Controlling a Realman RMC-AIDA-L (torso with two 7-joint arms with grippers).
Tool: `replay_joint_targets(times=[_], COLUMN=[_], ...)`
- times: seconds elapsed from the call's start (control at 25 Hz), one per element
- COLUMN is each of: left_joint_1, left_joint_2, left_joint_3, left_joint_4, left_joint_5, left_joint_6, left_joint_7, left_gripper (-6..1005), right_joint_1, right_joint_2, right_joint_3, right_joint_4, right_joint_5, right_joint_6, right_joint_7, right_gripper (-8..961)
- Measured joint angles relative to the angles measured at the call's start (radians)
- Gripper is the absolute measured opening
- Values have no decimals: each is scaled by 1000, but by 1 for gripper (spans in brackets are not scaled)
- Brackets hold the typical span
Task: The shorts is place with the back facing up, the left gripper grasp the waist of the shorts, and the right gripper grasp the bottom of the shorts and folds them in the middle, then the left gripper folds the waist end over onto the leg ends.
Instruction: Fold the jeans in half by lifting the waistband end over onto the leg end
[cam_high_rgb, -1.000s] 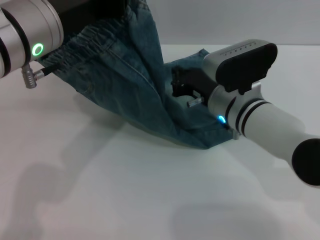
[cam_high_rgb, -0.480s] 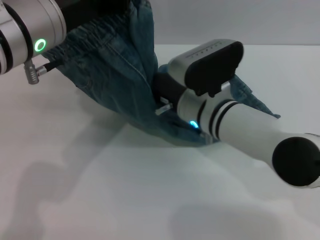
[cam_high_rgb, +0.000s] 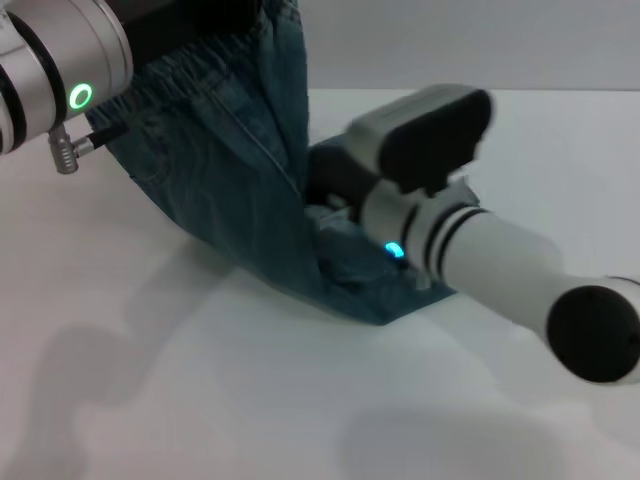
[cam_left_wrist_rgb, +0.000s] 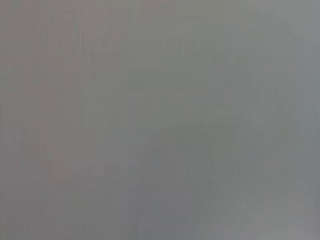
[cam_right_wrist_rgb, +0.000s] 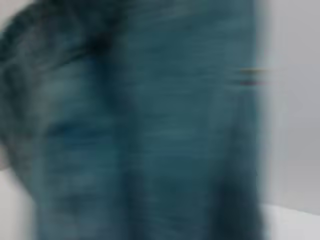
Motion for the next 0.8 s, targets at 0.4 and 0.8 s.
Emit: replay_joint_targets(times=[0.4, 0.8], left_joint_1=[2, -9], left_joint_2=[0, -1], left_joint_3=[22, 118], left_joint_4=[9, 44], left_joint_5=[0, -9], left_joint_6=[3, 69], left_joint_7=[10, 19], left_gripper=[180, 187], right_joint_1=[-190, -425], right_joint_2=[-11, -8], right_joint_3=[235, 377], right_joint_4=[19, -58], right_joint_5=[-106, -228], right_joint_6=[-28, -155], right_joint_7=[-9, -10], right_gripper=[19, 21])
